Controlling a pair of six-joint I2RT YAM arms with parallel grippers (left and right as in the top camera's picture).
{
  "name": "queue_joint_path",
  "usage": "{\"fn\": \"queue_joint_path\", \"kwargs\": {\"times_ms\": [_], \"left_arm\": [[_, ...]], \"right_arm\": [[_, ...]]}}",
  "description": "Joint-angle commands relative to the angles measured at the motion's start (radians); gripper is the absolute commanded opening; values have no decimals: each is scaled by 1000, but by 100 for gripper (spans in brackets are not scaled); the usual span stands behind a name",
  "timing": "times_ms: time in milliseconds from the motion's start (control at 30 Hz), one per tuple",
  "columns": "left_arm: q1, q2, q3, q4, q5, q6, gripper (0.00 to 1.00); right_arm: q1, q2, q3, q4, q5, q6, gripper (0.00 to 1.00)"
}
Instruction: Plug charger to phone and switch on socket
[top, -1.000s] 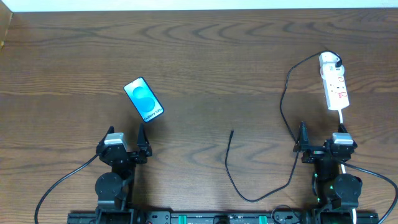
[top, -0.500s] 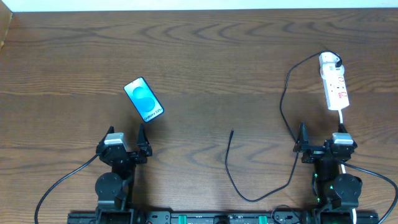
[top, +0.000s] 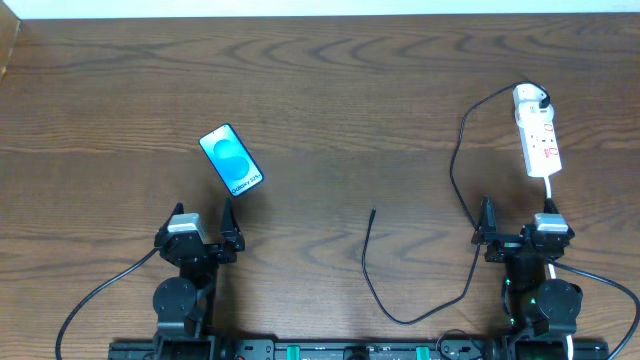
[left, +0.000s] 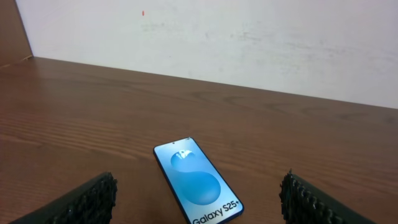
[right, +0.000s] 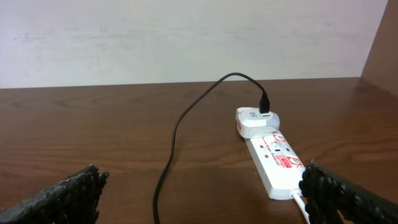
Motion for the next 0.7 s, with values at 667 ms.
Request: {"fn": "queue_joint_path", "kwargs": {"times_ms": [667], "left_arm": [[6,539,505,-289,-53,13,84]], "right_arm": [[-3,0,-2,-3,11,9,99]]}}
